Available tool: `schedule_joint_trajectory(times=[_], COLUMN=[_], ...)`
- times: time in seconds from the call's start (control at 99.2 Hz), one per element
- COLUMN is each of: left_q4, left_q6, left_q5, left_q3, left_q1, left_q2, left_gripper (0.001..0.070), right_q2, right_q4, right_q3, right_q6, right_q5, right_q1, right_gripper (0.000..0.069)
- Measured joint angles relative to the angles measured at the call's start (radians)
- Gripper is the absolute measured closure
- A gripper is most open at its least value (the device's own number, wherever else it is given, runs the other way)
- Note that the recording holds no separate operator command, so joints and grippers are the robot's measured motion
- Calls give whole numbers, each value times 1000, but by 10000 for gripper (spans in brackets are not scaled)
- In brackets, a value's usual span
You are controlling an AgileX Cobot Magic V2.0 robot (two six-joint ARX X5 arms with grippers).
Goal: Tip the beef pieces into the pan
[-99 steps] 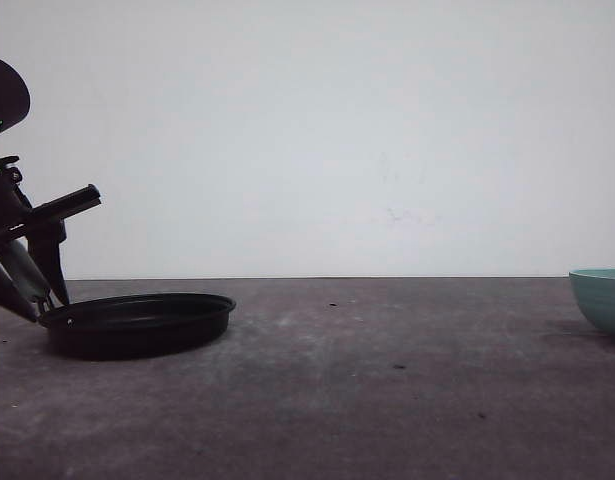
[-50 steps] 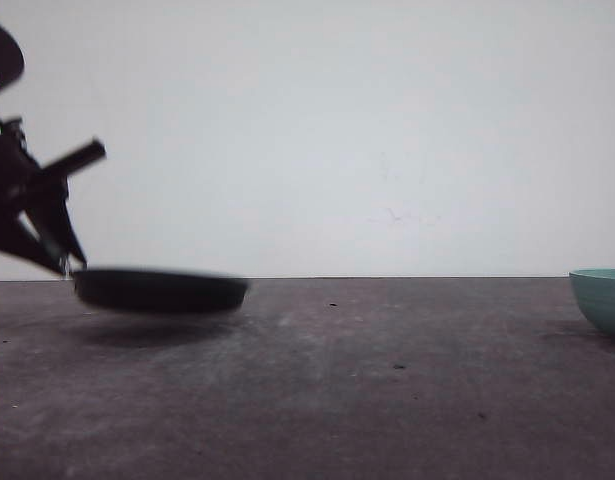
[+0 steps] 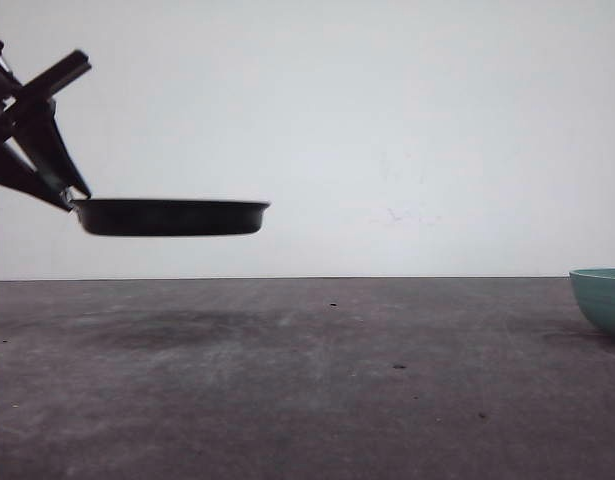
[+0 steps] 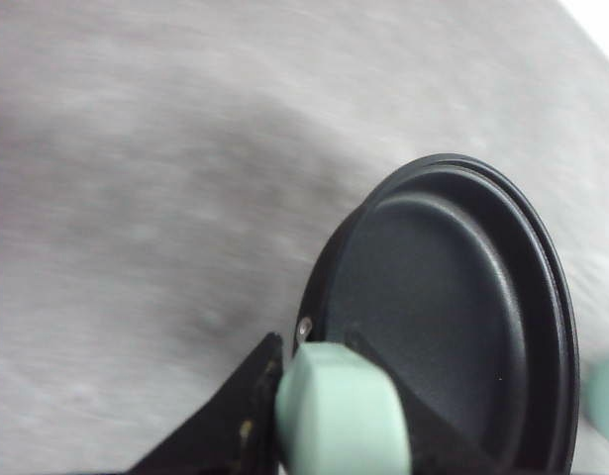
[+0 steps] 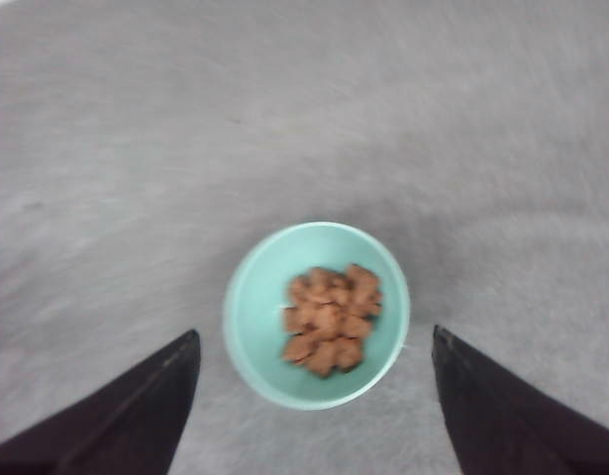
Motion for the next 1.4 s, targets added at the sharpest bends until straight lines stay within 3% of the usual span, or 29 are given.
schedule_joint_trajectory(times=[0.222,0.413,0.696,0.948,1.109,1.402], left_q4=[-3,5,8,32,32,31], left_q6=[0,0,0,0,0,0], left_q5=[11,11,9,-9,-9,-10], left_q3=[0,0,0,0,0,0], left_q1=[-59,-100,-131,-135,-135,-135], left_q2=[-22,-22,-22,-22,-22,-22], left_gripper=[650,650,650,650,650,650], right_q2=[262,365,439,510,557,585], right_q4=[-24,-8,67,111,117,125], right_q3=[0,0,0,0,0,0], right_q6=[6,6,6,6,13,26], right_q5=[-10,-25,54,72,35,24], right_q1=[0,0,-5,-21,-29,-27], right_gripper=[235,244,464,489,492,560])
